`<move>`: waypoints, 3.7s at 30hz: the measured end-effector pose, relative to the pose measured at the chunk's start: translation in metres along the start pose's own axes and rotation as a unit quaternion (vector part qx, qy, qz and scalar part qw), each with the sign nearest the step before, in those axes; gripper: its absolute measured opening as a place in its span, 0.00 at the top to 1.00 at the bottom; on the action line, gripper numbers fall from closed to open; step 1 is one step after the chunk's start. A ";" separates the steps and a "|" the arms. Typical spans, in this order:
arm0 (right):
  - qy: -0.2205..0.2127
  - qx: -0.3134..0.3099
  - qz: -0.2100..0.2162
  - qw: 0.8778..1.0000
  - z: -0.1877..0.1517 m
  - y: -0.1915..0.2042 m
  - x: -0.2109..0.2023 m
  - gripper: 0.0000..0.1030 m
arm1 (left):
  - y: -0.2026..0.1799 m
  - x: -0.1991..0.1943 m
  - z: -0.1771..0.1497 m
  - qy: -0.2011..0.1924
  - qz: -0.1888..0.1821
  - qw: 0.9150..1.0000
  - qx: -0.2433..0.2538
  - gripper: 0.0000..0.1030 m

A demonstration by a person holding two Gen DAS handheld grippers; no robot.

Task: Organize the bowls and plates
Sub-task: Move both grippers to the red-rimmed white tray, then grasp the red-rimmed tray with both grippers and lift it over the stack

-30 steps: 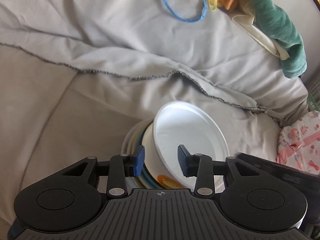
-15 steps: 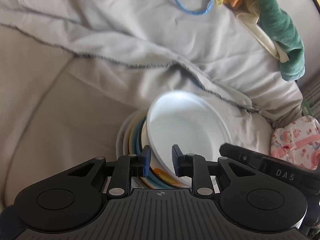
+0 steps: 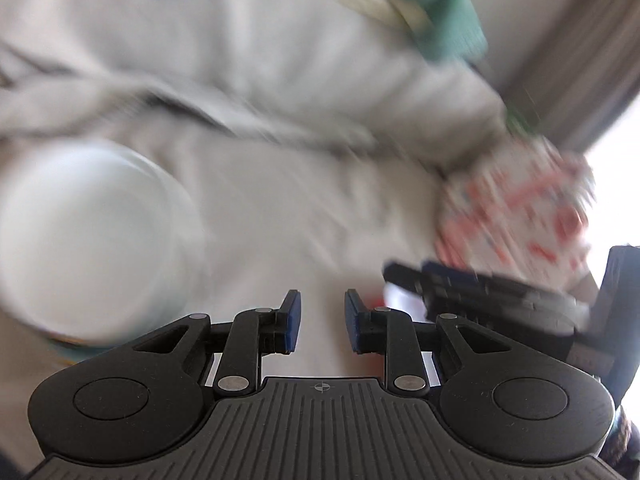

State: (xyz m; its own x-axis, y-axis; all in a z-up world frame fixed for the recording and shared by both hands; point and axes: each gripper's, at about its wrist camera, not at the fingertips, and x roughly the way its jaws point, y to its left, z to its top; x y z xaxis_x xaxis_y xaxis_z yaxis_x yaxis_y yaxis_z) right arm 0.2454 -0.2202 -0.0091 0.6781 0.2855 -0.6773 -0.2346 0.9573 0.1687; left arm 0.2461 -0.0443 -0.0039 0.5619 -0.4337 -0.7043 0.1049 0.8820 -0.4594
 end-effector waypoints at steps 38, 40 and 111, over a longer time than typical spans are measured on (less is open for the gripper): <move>0.102 0.113 0.070 0.986 -0.072 -0.047 0.057 0.48 | 0.022 0.066 -0.051 0.057 0.082 0.995 -0.010 0.73; 0.110 0.125 0.070 0.983 -0.075 -0.050 0.060 0.48 | 0.022 0.069 -0.055 0.065 0.080 0.995 -0.011 0.73; 0.023 -0.011 0.144 0.989 0.051 0.154 0.061 0.51 | 0.180 -0.113 0.040 -0.098 0.045 0.989 -0.105 0.74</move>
State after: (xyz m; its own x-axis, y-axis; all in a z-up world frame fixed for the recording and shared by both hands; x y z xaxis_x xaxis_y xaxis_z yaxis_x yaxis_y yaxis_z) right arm 0.2860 -0.0531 0.0125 0.5475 0.5442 -0.6357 -0.4300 0.8346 0.3442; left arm 0.2346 0.1709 0.0145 0.7109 -0.2936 -0.6391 -0.1139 0.8486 -0.5167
